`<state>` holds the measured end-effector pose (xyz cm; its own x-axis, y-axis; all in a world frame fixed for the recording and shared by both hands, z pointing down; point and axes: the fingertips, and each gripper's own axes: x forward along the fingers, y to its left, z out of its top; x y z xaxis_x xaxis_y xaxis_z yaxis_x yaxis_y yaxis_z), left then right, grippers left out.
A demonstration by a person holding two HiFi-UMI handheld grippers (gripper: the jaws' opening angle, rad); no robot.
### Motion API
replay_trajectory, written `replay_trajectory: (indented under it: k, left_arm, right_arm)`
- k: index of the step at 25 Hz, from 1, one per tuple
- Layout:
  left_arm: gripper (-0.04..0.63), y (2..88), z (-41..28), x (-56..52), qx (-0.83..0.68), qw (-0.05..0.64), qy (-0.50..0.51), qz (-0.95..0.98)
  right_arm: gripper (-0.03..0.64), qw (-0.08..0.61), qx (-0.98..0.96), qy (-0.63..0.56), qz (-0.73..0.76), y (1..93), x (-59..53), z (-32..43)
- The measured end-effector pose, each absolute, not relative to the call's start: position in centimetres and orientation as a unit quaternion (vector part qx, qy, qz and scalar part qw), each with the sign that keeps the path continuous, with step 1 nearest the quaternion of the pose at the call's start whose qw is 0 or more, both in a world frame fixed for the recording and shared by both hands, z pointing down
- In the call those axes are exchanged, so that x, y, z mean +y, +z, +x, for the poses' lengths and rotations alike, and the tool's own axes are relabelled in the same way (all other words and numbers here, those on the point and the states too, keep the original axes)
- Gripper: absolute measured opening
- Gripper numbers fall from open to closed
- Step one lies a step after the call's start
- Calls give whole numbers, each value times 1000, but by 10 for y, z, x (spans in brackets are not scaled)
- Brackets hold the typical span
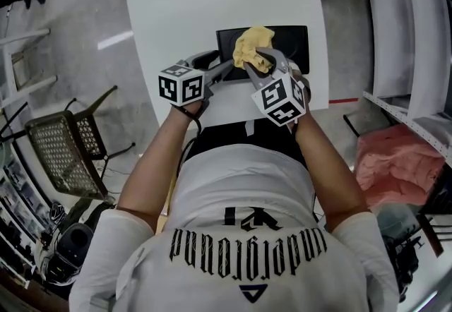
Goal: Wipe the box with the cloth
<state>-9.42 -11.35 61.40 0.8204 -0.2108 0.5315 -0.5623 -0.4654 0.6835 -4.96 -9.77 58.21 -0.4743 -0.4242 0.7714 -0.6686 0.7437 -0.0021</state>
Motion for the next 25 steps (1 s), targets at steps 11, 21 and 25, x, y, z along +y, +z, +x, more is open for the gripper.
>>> replay_trajectory:
  k: [11,21,25]
  left_arm:
    - [250,615,-94,-113,-230,465,189,834]
    - [250,618,-91,-113,-228,462,191,835]
    - [250,618,-92,-114,-230,462,190,835]
  right_arm:
    - [118,418,-822,228,313,609,8,-39]
    - [118,444,-826,226,262,659,6,-95]
    - [117,437,-843,208,235,653,8,-123]
